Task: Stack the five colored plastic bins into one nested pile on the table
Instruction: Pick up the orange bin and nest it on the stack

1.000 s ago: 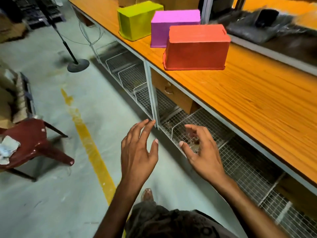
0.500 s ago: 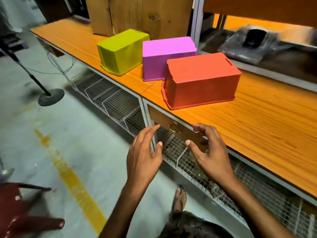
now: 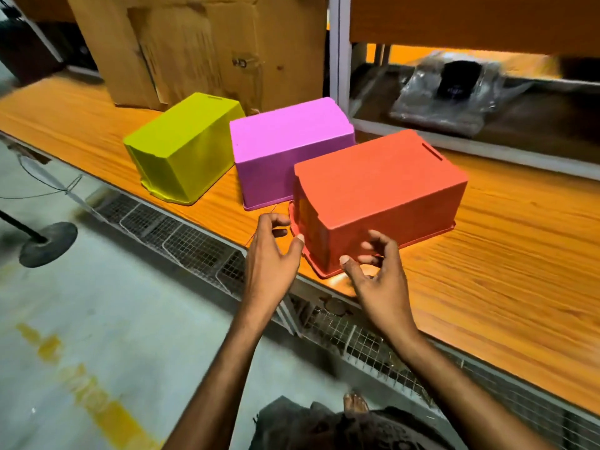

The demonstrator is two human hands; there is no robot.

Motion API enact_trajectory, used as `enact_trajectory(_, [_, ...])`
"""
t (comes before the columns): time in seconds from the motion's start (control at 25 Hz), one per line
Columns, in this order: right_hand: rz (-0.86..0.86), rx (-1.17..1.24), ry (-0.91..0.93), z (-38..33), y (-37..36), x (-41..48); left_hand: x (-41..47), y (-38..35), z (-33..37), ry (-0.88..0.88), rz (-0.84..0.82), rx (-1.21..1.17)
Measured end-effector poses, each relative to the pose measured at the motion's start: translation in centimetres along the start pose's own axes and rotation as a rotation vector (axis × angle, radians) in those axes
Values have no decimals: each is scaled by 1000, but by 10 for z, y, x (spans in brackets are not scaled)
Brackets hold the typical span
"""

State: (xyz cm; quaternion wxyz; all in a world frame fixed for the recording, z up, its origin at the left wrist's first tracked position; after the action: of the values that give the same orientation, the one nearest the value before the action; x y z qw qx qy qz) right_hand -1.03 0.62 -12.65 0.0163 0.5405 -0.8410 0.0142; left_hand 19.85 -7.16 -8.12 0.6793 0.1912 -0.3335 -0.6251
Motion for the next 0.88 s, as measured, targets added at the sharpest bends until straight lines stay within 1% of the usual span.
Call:
enact_trajectory(0.16, [90, -105, -30, 11, -18, 5, 62, -25, -28, -3, -90, -66])
enact_trajectory(0.36, [269, -167, -86, 30, -44, -5, 122, -77, -68, 27, -397, -144])
enact_trajectory(0.48, [341, -217, -127, 38, -63, -8, 141, -103, -76, -24, -550, -210])
enact_trajectory(0.6, [422, -185, -103, 37, -69, -10, 144, -103, -68, -102, -579, -245])
enact_trajectory(0.68, [477, -157, -88, 30, -59, -12, 143, -93, -55, -154, -577, -281])
enact_trajectory(0.76, [537, -122, -47, 7, -42, -16, 140, -81, -30, -248, -579, -329])
enact_trajectory(0.88, [613, -114, 76, -47, -4, -13, 142, -58, 28, -439, -589, -405])
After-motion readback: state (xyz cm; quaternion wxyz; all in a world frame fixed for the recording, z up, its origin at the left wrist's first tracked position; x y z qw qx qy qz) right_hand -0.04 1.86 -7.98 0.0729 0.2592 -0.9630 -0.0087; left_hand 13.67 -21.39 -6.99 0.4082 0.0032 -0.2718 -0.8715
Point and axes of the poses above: each hand's wrist, its own x-axis towards the middle knuckle, its own y-axis out of the back of the hand, z = x × y, the point moved 9 cm from there along x, towards the middle knuckle, and after that the axes turned 12 degrees about x, right-handed, at the moved point
